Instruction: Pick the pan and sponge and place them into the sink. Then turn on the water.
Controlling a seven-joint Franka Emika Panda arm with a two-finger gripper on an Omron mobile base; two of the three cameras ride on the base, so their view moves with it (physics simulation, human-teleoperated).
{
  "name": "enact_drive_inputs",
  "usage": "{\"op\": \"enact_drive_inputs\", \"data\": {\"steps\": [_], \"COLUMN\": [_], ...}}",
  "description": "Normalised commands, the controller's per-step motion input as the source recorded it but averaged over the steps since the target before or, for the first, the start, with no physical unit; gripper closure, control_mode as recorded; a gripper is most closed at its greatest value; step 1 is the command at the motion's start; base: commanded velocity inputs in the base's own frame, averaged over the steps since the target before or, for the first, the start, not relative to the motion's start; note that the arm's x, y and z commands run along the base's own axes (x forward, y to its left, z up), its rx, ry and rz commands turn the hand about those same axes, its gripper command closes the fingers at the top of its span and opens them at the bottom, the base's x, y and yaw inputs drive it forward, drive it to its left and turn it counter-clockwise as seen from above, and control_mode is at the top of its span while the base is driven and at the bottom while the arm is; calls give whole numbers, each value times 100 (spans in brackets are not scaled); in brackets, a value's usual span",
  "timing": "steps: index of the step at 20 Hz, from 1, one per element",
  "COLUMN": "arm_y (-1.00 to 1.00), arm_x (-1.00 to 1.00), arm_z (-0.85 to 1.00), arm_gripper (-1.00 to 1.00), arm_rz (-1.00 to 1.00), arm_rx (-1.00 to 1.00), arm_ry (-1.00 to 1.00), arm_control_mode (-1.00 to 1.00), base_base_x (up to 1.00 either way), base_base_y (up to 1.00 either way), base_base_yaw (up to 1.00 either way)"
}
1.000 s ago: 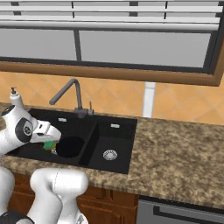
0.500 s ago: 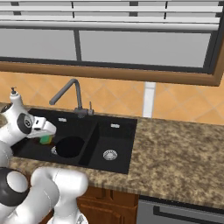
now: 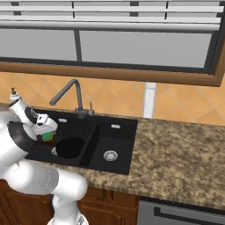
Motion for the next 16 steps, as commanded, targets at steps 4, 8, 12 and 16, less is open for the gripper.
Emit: {"op": "enact_drive_inputs", "data": {"steps": [4, 8, 12, 16], "arm_y": [5, 0, 0, 0], "arm_x": [29, 26, 21, 23], "arm_z": [-47, -52, -56, -39], "arm_gripper": [100, 100, 100, 100], "arm_rz": [0, 0, 0, 0], "arm_rx": [-5, -3, -2, -1], "arm_ry": [2, 7, 7, 1], "arm_control_mode": [-100, -100, -100, -100], "base_base_x": [0, 0, 0, 0], "base_base_y": [0, 0, 0, 0], "base_base_yaw": [0, 0, 0, 0]}}
